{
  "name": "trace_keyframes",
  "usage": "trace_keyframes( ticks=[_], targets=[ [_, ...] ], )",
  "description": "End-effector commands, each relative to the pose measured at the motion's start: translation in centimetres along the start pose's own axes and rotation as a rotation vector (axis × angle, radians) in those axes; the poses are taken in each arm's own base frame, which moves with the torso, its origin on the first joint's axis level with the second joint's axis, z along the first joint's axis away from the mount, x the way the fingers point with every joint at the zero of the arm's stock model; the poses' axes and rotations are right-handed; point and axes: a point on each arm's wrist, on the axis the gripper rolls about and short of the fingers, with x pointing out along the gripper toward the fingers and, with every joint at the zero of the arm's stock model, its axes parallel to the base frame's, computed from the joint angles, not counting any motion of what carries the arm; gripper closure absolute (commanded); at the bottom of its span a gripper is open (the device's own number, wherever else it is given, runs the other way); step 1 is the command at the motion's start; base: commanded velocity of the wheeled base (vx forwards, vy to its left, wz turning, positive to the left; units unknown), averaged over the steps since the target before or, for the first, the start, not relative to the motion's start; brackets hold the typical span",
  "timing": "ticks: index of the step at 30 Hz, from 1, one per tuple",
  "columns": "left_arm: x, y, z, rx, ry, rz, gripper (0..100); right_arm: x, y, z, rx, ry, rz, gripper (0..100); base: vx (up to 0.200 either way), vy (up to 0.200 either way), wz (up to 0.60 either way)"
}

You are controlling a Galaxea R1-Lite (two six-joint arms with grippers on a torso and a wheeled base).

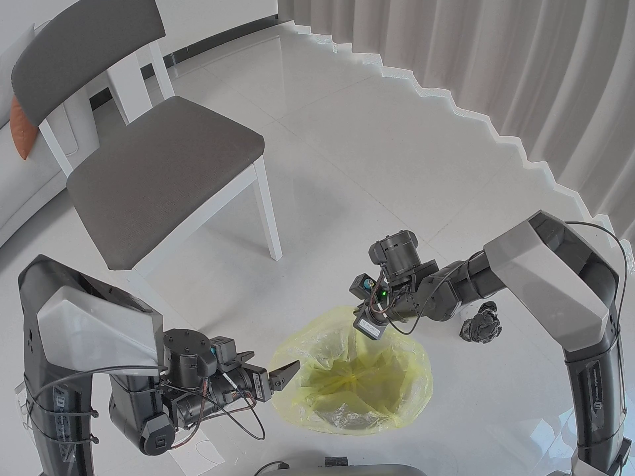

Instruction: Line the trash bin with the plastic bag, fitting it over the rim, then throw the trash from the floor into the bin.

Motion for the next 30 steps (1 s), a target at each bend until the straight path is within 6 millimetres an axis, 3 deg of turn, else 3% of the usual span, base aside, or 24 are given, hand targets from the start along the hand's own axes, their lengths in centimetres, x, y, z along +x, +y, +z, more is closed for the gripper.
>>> trace_keyframes(
  ticks=[1,2,3,8,17,23,24,30],
  targets=[
    [0.3,0.2,-0.4,-0.003,0.013,0.005,0,0.1,0.7,-0.5,-0.006,0.020,0.019,100,0.000,0.000,0.00],
    [0.4,0.2,-0.4,-0.003,0.013,0.005,0,-0.1,0.6,-0.3,-0.006,0.016,0.015,100,0.000,0.000,0.00],
    [0.5,0.2,-0.5,-0.003,0.015,0.005,0,-0.3,0.5,-0.3,-0.004,0.014,0.013,0,0.000,0.000,0.00],
    [0.7,0.2,-0.8,0.002,0.014,-0.001,0,-1.1,0.3,0.3,0.002,-0.012,0.000,0,0.000,0.000,0.00],
    [0.7,-0.2,-0.7,0.011,0.014,-0.009,0,-7.0,-0.7,0.3,0.043,-0.067,-0.047,0,0.000,0.000,0.00],
    [0.7,-0.1,-0.9,0.031,0.023,-0.007,0,-11.1,-0.2,-3.2,0.158,-0.083,-0.052,0,0.000,0.000,0.00],
    [0.7,0.0,-0.9,0.047,0.025,-0.004,0,-12.0,0.3,-4.8,0.218,-0.086,-0.025,0,0.000,0.000,0.00],
    [1.2,0.5,-1.0,0.067,0.050,0.015,0,-13.4,1.1,-9.6,0.415,-0.139,0.021,0,0.000,0.000,0.00]
  ],
)
